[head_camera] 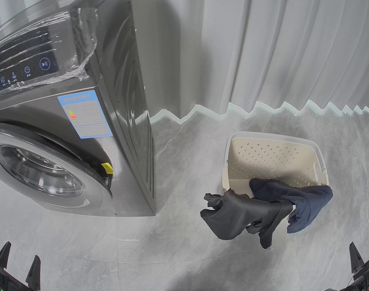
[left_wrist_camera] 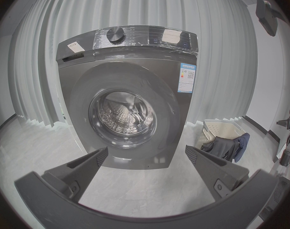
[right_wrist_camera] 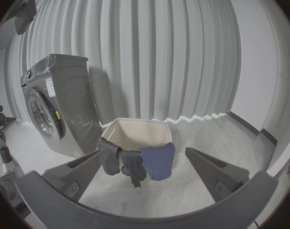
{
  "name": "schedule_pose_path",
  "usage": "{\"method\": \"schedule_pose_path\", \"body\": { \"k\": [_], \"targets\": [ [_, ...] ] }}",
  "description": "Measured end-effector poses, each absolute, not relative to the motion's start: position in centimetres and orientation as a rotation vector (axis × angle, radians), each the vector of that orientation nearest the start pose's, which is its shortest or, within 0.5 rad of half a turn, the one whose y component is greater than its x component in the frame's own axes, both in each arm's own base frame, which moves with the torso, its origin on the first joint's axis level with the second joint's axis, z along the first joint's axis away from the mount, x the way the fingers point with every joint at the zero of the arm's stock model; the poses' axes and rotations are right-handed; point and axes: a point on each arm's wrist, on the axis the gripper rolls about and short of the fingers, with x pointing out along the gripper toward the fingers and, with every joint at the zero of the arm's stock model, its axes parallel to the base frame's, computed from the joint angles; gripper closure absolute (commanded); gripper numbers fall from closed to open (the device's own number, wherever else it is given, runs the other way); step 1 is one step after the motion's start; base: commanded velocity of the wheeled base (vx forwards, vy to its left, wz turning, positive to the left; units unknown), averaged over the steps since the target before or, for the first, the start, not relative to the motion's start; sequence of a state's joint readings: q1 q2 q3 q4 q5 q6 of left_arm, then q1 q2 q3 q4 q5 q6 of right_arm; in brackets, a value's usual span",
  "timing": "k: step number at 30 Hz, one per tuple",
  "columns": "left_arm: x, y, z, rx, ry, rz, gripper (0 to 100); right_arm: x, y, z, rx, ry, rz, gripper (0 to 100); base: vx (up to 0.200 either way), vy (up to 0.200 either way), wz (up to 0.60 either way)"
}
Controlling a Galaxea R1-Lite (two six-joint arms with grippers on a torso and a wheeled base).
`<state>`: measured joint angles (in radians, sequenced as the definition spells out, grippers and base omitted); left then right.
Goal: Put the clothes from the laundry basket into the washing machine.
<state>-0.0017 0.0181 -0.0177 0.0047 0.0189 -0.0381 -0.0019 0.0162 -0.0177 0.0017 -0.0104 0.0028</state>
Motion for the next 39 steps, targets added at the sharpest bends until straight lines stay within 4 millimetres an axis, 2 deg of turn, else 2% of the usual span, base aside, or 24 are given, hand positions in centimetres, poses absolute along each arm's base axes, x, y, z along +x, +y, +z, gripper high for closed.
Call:
{"method": "schedule_pose_path", "body": {
  "k": [7,13,19,39],
  "targets": [
    [-2.27,0.05,8.04,-0.038,0.004,0.017,0,-2.29,-0.02,8.04,0.003,0.002,-0.011,0,0.0,0.0,0.0],
    [-2.27,0.05,8.04,-0.038,0.004,0.017,0,-2.29,-0.02,8.04,0.003,0.002,-0.012,0,-0.2,0.0,0.0],
    [-2.27,0.05,8.03,-0.038,0.005,0.017,0,-2.29,-0.02,8.05,0.003,0.001,-0.013,0,0.0,0.0,0.0],
    [-2.27,0.04,8.03,-0.038,0.005,0.016,0,-2.29,-0.02,8.05,0.002,0.001,-0.013,0,0.0,0.2,0.0]
  ]
}}
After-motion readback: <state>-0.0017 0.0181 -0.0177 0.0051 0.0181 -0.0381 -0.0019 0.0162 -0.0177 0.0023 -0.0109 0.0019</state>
